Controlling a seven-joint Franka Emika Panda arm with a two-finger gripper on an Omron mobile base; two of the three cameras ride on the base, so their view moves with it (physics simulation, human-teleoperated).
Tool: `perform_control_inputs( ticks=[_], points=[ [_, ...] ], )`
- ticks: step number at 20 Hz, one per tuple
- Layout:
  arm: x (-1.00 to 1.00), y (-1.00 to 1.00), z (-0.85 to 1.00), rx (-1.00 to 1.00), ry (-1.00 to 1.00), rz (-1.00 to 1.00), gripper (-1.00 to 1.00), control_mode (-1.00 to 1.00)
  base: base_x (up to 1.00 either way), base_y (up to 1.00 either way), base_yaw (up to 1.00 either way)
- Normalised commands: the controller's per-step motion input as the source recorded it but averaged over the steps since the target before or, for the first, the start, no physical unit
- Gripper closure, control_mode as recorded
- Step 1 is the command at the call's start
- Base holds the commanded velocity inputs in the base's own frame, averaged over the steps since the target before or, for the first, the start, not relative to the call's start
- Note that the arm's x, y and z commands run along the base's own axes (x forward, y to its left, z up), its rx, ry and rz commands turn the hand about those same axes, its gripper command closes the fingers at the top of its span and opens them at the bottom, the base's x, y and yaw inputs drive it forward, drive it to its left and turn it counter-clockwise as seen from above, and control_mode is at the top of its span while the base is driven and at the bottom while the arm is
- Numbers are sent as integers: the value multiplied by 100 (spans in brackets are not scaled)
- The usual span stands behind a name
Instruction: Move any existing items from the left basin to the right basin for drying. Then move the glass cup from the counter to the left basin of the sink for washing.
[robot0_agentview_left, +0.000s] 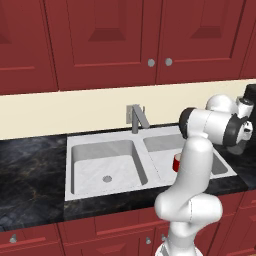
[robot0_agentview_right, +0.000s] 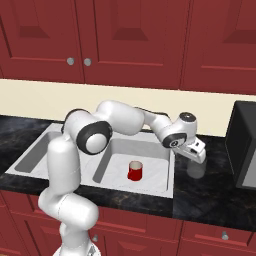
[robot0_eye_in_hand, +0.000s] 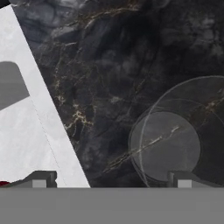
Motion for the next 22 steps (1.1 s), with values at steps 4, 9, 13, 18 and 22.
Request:
perform_control_inputs(
  ticks=[4,9,13,18,22],
  points=[
    [0,0,-17,0,3,0,-100,-100,0,0,0],
    [0,0,-16,0,3,0,-100,-100,0,0,0],
    [0,0,-16,0,3,0,-100,-100,0,0,0],
    [0,0,-18,0,4,0,100,-100,0,0,0],
    [0,0,-13,1,2,0,100,-100,0,0,0]
  ],
)
